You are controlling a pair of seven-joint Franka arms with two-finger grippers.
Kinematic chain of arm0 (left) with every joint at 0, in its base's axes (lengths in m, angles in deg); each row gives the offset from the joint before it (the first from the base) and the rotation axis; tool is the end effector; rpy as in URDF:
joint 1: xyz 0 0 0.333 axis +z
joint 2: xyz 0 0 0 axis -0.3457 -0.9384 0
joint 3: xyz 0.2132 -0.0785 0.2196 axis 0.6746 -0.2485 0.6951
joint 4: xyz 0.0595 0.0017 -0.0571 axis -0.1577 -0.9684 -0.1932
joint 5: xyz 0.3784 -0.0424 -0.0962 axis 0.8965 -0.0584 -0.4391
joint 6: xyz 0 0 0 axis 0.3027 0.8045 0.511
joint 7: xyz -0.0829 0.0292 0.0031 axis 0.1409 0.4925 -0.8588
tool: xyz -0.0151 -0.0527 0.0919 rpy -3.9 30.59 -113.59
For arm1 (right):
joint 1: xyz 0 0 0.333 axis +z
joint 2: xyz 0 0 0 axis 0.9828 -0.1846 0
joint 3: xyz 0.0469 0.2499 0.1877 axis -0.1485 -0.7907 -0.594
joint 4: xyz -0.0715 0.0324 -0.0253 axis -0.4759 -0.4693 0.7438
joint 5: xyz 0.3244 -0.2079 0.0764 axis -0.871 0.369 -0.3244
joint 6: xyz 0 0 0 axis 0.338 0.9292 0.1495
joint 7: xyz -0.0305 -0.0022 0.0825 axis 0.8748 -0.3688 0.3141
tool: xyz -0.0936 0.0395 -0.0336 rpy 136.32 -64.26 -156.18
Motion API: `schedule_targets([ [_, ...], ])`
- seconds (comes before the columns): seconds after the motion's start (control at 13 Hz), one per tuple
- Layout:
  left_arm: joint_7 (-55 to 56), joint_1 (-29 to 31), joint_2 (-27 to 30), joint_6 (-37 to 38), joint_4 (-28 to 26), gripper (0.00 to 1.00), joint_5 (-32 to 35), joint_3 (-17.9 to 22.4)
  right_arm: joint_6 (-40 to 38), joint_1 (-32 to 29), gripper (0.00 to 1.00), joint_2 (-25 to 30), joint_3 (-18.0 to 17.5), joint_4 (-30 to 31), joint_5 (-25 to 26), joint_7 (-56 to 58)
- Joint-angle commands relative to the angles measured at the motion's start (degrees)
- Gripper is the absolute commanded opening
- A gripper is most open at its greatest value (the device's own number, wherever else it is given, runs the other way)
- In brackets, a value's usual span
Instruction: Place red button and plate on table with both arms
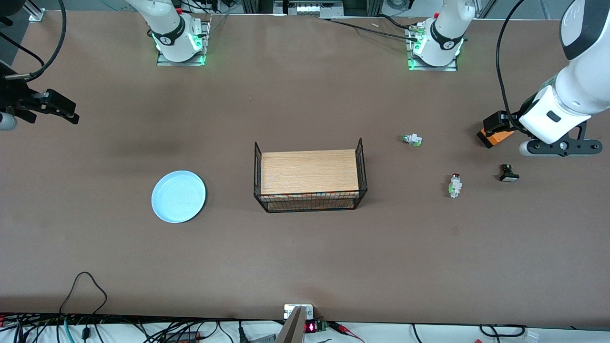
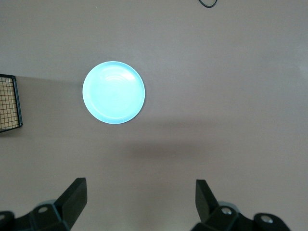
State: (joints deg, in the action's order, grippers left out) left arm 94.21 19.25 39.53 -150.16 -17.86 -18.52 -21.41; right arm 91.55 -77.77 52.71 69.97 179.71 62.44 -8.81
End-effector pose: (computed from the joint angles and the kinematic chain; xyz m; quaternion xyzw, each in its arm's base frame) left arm 0.5782 -0.0587 0.5627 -0.9975 0.0015 0.0614 0.0343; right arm 0.5619 -0.0102 0.6077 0.9999 -0.0015 -0.0011 0.0133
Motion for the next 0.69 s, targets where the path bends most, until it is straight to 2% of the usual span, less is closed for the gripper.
schedule_targets([
  [0.0,-0.2,-0.2,-0.2,0.9,1.2,1.00,-0.7,0.1,-1.9,-1.0,1.00,-0.9,-0.4,-1.6,0.6,0.5],
  [0.62,-0.1,-0.2,-0.2,0.9,1.2,1.00,-0.7,0.0,-1.9,-0.6,1.00,-1.1,-0.4,-2.1,0.6,0.4],
])
